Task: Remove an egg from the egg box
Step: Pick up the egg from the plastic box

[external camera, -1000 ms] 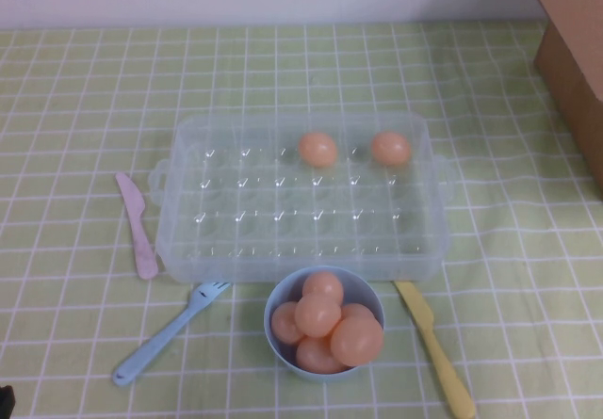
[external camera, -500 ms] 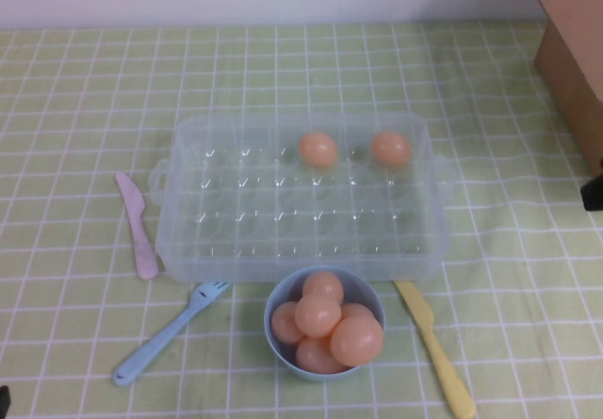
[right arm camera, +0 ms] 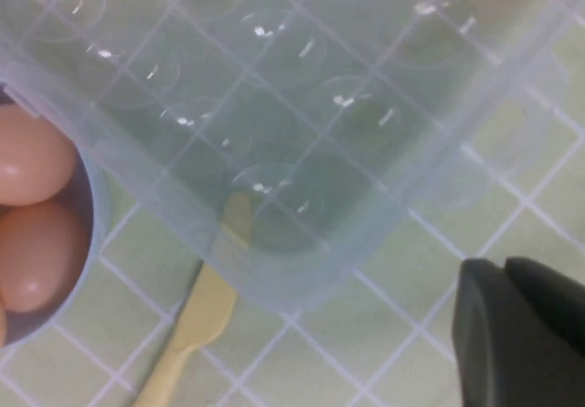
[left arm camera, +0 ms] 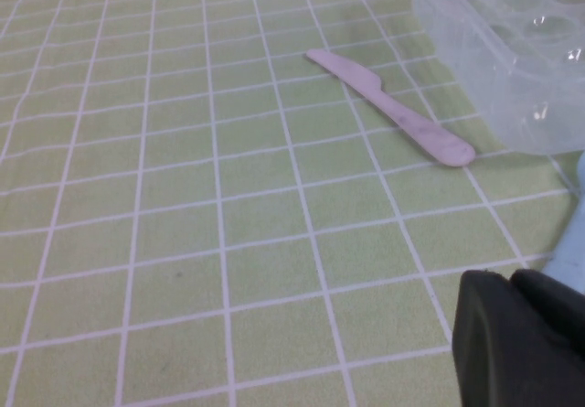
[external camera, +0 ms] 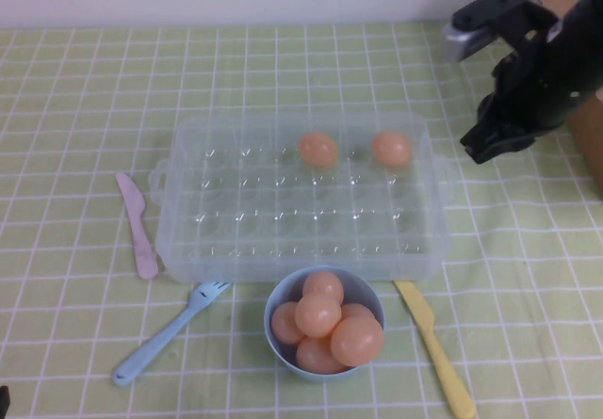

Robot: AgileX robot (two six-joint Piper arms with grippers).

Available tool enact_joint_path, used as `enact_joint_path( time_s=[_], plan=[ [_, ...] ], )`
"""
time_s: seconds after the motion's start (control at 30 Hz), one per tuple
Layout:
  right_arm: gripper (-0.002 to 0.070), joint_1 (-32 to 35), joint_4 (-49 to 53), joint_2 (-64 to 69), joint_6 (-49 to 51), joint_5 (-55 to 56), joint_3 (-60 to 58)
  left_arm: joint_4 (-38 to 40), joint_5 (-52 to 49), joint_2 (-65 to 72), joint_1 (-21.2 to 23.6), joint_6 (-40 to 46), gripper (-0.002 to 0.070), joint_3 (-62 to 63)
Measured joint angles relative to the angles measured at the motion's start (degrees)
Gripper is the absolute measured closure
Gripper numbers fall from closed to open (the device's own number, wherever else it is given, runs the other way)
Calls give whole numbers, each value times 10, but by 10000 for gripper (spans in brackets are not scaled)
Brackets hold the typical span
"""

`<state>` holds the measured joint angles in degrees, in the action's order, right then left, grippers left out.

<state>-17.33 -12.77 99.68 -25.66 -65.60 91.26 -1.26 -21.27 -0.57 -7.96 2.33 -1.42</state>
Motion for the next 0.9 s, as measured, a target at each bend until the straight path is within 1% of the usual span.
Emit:
enact_joint_path(
  time_s=[0.07, 0.13, 0.23, 0.27, 0.33, 0.37, 0.4, 0.43, 0.5, 0.73, 0.9],
  plan=[
    [673, -15, 4, 36, -19, -3, 32, 0, 0, 0, 0, 0, 679, 0],
    [624, -27, 3, 65, -36, -4, 58, 0, 0, 0, 0, 0, 679, 0],
    [454, -42, -14, 105, -62, 1, 98, 0, 0, 0, 0, 0, 679, 0],
    [380, -47, -18, 117, -65, 6, 109, 0, 0, 0, 0, 0, 679, 0],
    [255, -54, -18, 137, -69, 17, 128, -2, 0, 0, 0, 0, 680, 0],
    [202, -59, -18, 147, -70, 24, 137, -2, 0, 0, 0, 0, 680, 0],
    [168, -62, -16, 157, -70, 31, 147, -2, 0, 0, 0, 0, 680, 0],
    [149, -66, -12, 167, -70, 37, 155, -2, 0, 0, 0, 0, 680, 0],
    [139, -69, -9, 185, -71, 48, 168, -2, 0, 0, 0, 0, 680, 0],
    [155, -70, 5, 219, -71, 100, 182, -2, 0, 0, 0, 0, 680, 0],
    [156, -70, 51, 230, -52, 121, 184, -2, 0, 0, 0, 0, 680, 0]
  ],
)
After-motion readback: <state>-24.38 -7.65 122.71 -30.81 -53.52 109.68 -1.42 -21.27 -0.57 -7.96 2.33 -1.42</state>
